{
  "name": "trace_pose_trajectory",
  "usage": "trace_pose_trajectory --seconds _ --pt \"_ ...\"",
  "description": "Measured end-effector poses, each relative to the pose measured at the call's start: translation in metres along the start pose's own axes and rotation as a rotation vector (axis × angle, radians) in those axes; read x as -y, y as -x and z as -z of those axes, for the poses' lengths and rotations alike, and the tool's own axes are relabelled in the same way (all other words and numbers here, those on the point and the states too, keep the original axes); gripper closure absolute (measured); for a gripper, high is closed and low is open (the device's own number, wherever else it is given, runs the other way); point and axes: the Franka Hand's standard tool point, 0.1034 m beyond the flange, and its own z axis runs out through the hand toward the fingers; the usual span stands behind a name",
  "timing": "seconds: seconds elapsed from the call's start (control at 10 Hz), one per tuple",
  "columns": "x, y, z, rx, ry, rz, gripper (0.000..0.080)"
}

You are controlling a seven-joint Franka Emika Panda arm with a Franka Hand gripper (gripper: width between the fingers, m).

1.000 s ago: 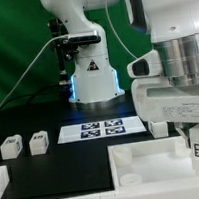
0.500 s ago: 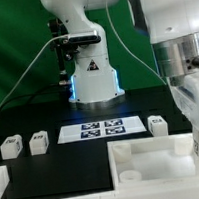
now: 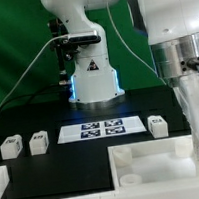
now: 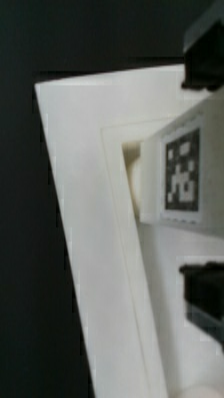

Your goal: Assemble one leg

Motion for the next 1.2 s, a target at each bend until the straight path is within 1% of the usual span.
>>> trace_pose_trajectory --seconds 0.1,0.2,0.3,0.6,0.7,0.8,1.0,1.1,1.2 --pt "0.000 0.000 0.000 -0.001 -0.001 0.144 0.0205" --pt "-0.002 0.002 -0.001 -0.002 -0.003 0.306 0.0162" --pt "-0.003 0.006 -0.001 -0.005 0.000 0.448 0.0162" --pt "-0.003 0.007 -0.001 -0.003 0.001 0.447 0.0151" --pt "-0.002 0.011 0.004 0.000 -0.005 0.457 0.0151" --pt "0.002 0.011 0.011 0.001 -0.016 0.467 0.0151" --pt "0.010 0.015 0.022 0.007 -0.028 0.469 0.0151" --pt "0.011 0.018 0.024 0.007 -0.034 0.473 0.0151" --pt "0.010 0.017 0.022 0.006 -0.031 0.472 0.0151"
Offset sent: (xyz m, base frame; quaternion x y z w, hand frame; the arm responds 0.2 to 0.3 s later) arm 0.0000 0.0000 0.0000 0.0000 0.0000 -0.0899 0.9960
